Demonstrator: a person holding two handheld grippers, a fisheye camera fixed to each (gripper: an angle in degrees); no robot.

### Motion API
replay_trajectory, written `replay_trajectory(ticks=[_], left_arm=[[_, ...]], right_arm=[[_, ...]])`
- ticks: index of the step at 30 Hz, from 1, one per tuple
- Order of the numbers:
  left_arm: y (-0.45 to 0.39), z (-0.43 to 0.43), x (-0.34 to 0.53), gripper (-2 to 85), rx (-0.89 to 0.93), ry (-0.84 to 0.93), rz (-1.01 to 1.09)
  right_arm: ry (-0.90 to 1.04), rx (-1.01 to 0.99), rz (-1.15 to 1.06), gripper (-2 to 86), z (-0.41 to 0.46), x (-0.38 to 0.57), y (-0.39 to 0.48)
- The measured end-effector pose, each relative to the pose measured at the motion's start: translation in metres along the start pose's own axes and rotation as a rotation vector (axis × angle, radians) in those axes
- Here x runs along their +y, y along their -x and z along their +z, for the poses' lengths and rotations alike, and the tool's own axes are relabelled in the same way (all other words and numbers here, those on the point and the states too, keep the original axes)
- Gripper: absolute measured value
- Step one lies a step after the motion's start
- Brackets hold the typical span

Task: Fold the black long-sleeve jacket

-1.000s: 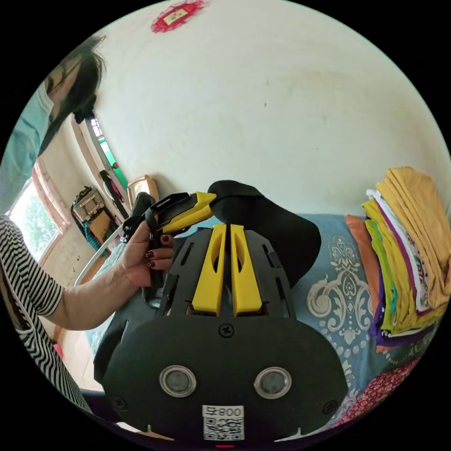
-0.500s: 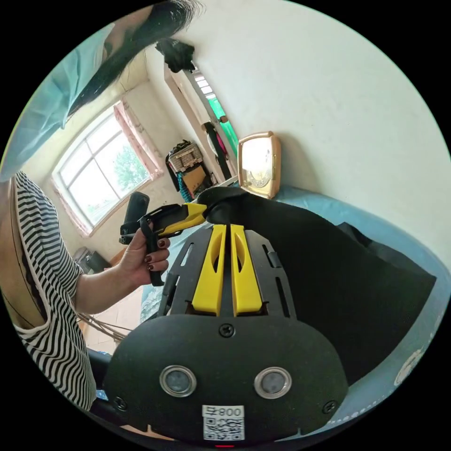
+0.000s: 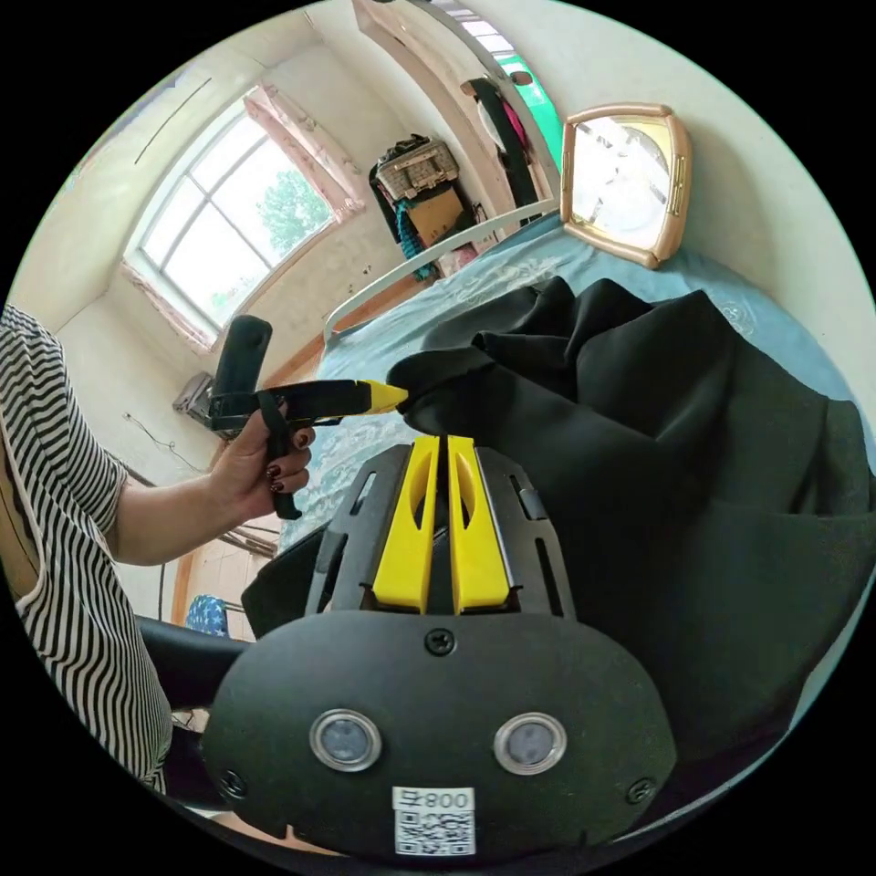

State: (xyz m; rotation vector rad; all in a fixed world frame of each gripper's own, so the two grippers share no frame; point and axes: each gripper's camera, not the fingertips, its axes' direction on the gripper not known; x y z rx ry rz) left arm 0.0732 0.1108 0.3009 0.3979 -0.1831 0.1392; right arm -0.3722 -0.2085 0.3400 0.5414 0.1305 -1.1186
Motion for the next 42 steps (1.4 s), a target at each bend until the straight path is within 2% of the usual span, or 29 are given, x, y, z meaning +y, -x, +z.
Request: replay_trajectory(ticks=[5, 9, 13, 16, 21, 24, 26, 29, 35, 39, 42], left_arm=[[0.031, 0.021, 0.015, 7.8, 0.005, 0.12, -0.117], [0.036, 0.019, 0.02, 8.4, -0.01, 0.132, -0.168], [0.019, 0.004, 0.016, 8.9, -0.093, 0.094, -0.141], [-0.014, 0.009, -0.004, 9.4, -0.099, 0.096, -0.027], [-0.087, 0.098, -0.072, 11.1, 0.175, 0.171, 0.223], [-0.139, 0.168, -0.113, 12.7, 0.325, 0.247, 0.356], [-0.17, 0.213, -0.135, 13.6, 0.369, 0.313, 0.416], [-0.213, 0.276, -0.164, 14.1, 0.398, 0.395, 0.471], [-0.263, 0.365, -0.193, 10.3, 0.358, 0.555, 0.49], [-0.284, 0.38, -0.206, 3.2, 0.28, 0.508, 0.51], [-0.297, 0.39, -0.217, 2.4, 0.273, 0.455, 0.519]], right_arm=[[0.172, 0.102, -0.038, 2.4, 0.048, 0.004, -0.007], [0.186, 0.06, 0.027, 3.1, 0.06, 0.01, -0.024], [0.095, -0.051, 0.147, 4.2, 0.034, 0.022, -0.049], [-0.002, -0.06, 0.256, 4.2, -0.001, 0.049, -0.069], [-0.2, -0.047, 0.503, 3.9, -0.066, 0.119, -0.114], [-0.316, 0.08, 0.695, 4.2, -0.104, 0.173, -0.148], [-0.398, 0.135, 0.85, 4.9, -0.125, 0.217, -0.178], [-0.465, 0.174, 0.97, 5.4, -0.137, 0.254, -0.21], [-0.465, 0.137, 1.048, 5.4, -0.129, 0.277, -0.255], [-0.49, 0.099, 1.039, 3.3, -0.131, 0.286, -0.271], [-0.654, 0.054, 0.997, 2.0, -0.15, 0.306, -0.274]])
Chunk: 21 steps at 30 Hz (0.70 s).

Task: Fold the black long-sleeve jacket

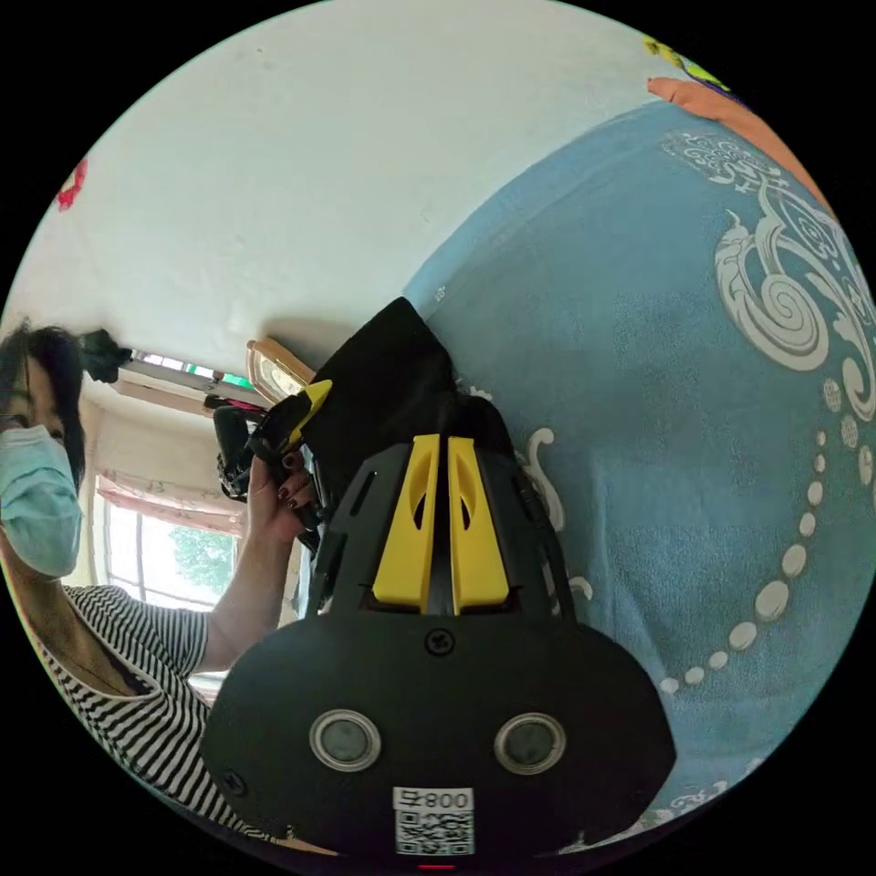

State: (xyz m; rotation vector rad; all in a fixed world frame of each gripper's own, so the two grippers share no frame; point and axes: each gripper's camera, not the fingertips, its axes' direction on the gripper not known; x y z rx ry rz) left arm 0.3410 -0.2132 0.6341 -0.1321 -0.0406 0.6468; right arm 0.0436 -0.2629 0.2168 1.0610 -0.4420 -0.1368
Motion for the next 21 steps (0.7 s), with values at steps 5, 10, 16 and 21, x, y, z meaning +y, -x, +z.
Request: replay_trajectory(ticks=[5, 10, 16, 21], left_arm=[[0.005, 0.042, -0.033, 1.9, -0.027, 0.052, -0.015], [0.011, 0.078, -0.049, 2.1, -0.062, 0.099, -0.037], [0.006, 0.089, -0.061, 2.6, -0.041, 0.068, -0.025], [-0.019, 0.073, -0.062, 4.8, -0.076, -0.051, 0.021]], right_arm=[[-0.013, -0.035, 0.039, 1.2, -0.014, -0.011, -0.031], [-0.016, -0.025, 0.031, 1.0, -0.015, -0.015, -0.037], [-0.079, 0.072, 0.006, 0.2, -0.037, -0.012, -0.016], [-0.022, 0.188, -0.257, 0.0, -0.018, -0.033, 0.057]])
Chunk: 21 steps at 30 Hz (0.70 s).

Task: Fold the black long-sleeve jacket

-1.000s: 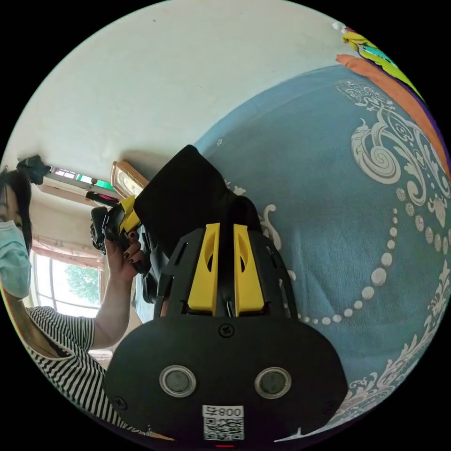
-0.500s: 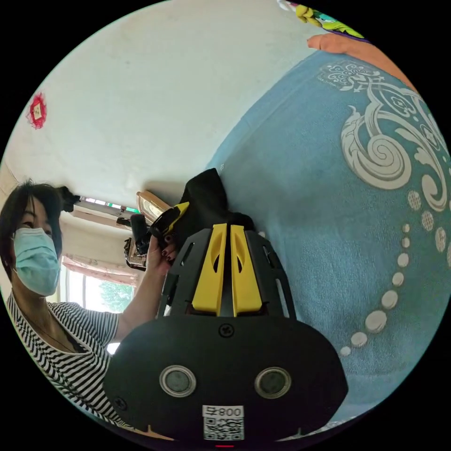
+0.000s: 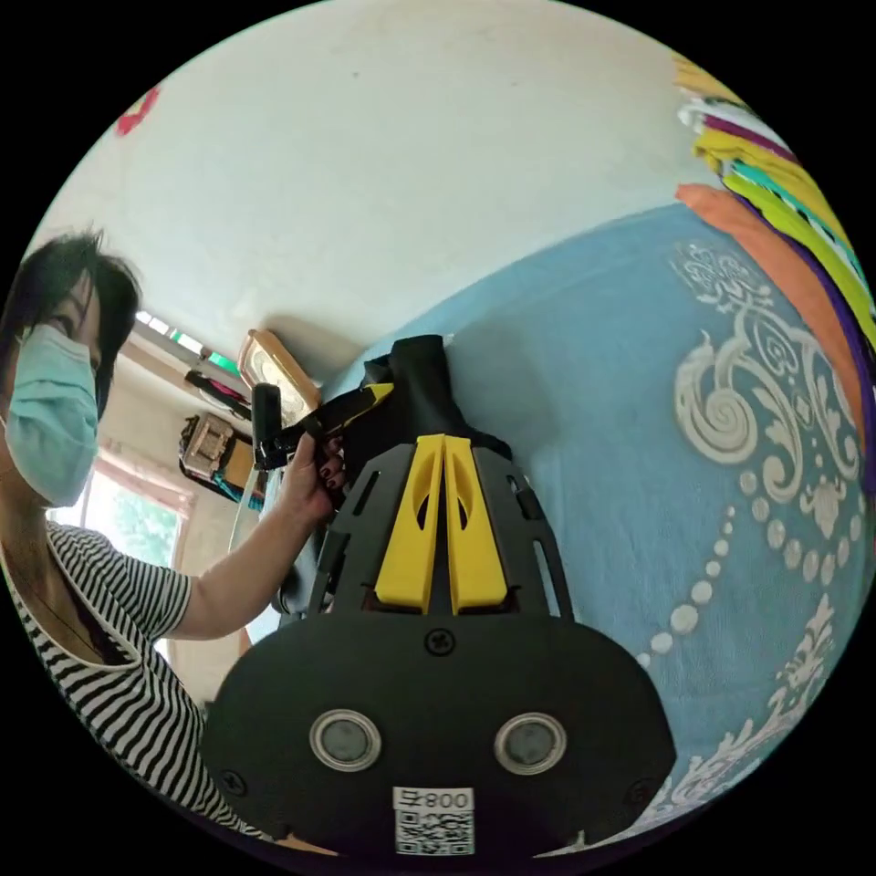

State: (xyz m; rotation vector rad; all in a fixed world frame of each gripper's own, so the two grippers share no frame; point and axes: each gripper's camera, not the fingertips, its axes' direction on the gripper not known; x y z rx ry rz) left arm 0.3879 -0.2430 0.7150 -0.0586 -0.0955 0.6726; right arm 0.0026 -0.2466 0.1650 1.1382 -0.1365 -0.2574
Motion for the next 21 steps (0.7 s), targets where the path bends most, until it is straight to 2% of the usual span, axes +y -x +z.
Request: replay_trajectory(ticks=[3, 5, 8, 11, 13, 21], left_arm=[[-0.017, -0.016, -0.001, 5.8, -0.037, -0.096, 0.021], [-0.027, -0.02, -0.002, 5.6, -0.06, -0.134, 0.039], [-0.035, -0.004, -0.008, 4.4, -0.063, -0.081, 0.07], [-0.026, 0.021, -0.008, 2.7, -0.132, -0.011, 0.037], [-0.018, 0.032, -0.007, 1.7, -0.17, 0.022, -0.004], [0.0, 0.044, -0.01, 0.3, -0.116, 0.057, -0.051]], right_arm=[[0.031, 0.088, -0.194, 0.0, 0.027, -0.036, 0.044], [0.043, 0.236, -0.306, 0.0, 0.053, -0.063, 0.069], [0.123, 0.359, -0.354, 0.0, 0.094, -0.092, 0.079], [0.211, 0.391, -0.362, 0.0, 0.121, -0.106, 0.077], [0.197, 0.383, -0.367, 0.0, 0.123, -0.108, 0.078], [0.179, 0.369, -0.345, 0.0, 0.113, -0.122, 0.097]])
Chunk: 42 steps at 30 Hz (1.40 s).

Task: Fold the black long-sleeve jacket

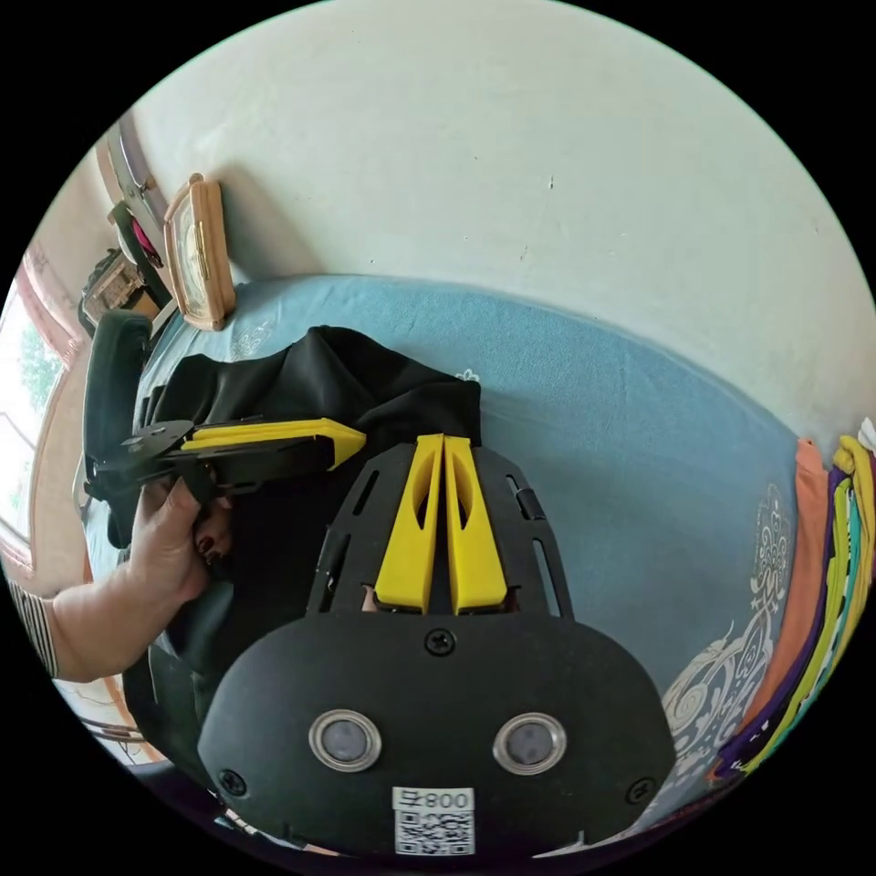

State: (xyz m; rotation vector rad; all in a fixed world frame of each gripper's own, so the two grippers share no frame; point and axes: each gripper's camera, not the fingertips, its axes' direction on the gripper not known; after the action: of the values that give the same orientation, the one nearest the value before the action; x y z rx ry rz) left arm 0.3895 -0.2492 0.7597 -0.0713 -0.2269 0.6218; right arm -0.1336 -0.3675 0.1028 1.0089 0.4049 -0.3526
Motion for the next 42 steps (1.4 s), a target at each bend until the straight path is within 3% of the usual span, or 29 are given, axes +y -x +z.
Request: replay_trajectory(ticks=[6, 9, 15, 21, 25, 30, 33, 40, 42], left_arm=[[-0.02, -0.031, 0.033, 0.1, 0.162, -0.024, 0.053], [-0.016, -0.008, 0.056, 0.1, 0.134, 0.085, 0.045], [0.01, 0.013, 0.08, 0.1, 0.139, 0.129, 0.009], [0.012, -0.006, 0.101, 0.1, 0.126, 0.099, 0.018], [0.007, -0.04, 0.126, 0.1, 0.076, 0.024, 0.037], [0.043, -0.038, 0.172, 0.1, 0.023, 0.075, -0.049], [0.062, -0.03, 0.193, 0.1, 0.035, 0.066, -0.045], [0.091, -0.039, 0.231, 0.1, 0.087, 0.047, -0.061], [0.088, -0.063, 0.251, 0.1, 0.073, -0.043, -0.046]], right_arm=[[-0.065, -0.086, 0.0, 0.0, -0.068, 0.024, 0.006], [0.005, -0.056, 0.005, 0.0, -0.074, 0.044, 0.011], [0.043, -0.001, 0.022, 0.1, -0.065, 0.05, 0.022], [0.046, 0.057, 0.001, 0.0, -0.089, 0.033, 0.049], [-0.071, -0.001, -0.029, 0.0, -0.114, 0.003, 0.067], [-0.04, 0.043, -0.086, 0.0, -0.091, -0.05, 0.089], [0.083, 0.094, -0.123, 0.1, -0.06, -0.068, 0.102], [0.043, 0.146, -0.154, 0.1, -0.069, -0.072, 0.133], [0.048, 0.131, -0.133, 0.1, -0.077, -0.075, 0.136]])
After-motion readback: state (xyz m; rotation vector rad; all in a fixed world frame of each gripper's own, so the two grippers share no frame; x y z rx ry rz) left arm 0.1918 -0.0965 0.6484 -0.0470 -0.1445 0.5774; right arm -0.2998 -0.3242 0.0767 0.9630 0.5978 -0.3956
